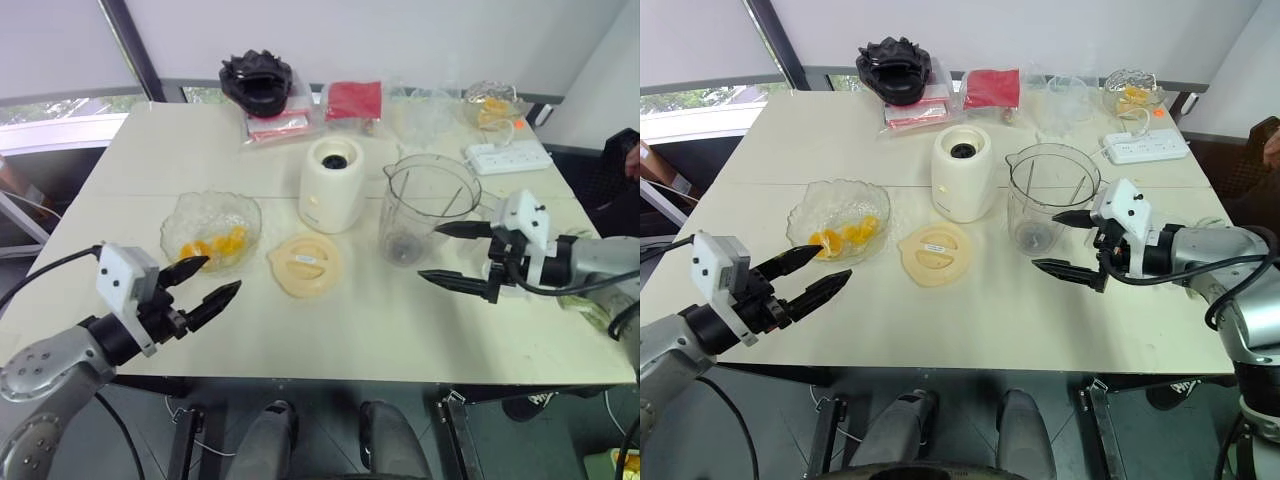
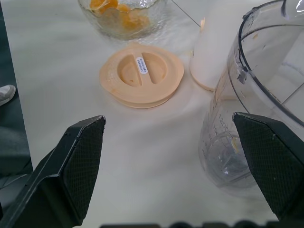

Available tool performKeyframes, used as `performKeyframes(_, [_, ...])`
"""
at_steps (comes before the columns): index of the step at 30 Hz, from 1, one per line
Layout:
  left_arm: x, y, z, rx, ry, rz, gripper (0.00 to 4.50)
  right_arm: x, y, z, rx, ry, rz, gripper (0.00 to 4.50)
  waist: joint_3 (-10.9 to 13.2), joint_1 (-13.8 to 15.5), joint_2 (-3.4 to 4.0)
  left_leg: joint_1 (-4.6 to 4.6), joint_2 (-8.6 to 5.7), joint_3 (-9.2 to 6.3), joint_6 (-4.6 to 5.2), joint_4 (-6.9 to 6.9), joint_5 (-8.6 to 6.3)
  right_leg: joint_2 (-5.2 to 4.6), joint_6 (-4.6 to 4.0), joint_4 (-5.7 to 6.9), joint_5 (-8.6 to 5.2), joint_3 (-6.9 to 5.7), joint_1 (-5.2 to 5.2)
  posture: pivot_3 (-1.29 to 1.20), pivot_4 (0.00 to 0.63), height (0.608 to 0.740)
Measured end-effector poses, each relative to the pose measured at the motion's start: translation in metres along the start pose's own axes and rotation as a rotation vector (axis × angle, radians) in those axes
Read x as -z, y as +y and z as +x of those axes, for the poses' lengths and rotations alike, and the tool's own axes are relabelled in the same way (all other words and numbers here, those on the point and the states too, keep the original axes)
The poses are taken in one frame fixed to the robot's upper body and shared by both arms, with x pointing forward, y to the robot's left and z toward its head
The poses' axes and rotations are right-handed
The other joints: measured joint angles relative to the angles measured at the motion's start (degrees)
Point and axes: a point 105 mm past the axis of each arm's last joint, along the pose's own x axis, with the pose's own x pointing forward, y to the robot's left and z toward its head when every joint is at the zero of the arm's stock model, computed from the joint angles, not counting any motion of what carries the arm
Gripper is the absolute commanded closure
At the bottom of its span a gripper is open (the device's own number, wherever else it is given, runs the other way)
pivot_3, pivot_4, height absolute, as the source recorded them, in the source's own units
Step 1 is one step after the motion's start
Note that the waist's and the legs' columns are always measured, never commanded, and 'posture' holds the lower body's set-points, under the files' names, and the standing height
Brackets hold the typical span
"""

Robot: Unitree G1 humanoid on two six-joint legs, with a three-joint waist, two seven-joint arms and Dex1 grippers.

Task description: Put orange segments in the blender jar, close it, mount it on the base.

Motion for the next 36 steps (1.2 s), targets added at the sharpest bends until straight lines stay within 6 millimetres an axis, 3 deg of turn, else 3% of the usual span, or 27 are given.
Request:
performKeyframes(15, [-0.010, 0.007, 0.006, -0.033, -0.043, 0.014, 0.86, -0.004, 0.000, 0.000, 0.012, -0.008, -0.003, 0.03, 0.0, 0.0, 0.00, 0.00, 0.00, 0.01, 0.00, 0.00, 0.00, 0.00, 0.01, 0.00, 0.00, 0.01, -0.01, 0.00, 0.150, 0.740])
performKeyframes(32, [-0.004, 0.009, 0.004, -0.041, 0.008, -0.008, 0.86, -0.012, -0.001, 0.003, 0.013, -0.032, -0.017, 0.03, 0.0, 0.0, 0.00, 0.00, 0.00, 0.02, 0.00, 0.00, 0.00, 0.00, 0.01, 0.01, 0.00, 0.02, -0.02, 0.00, 0.150, 0.740])
performKeyframes(36, [-0.004, 0.018, 0.004, -0.053, 0.052, 0.008, 0.86, -0.013, 0.003, 0.007, -0.006, -0.032, -0.009, 0.03, 0.0, 0.0, 0.00, 0.00, 0.00, 0.01, 0.00, -0.01, 0.00, 0.01, 0.01, 0.02, 0.00, 0.02, -0.03, 0.00, 0.150, 0.740])
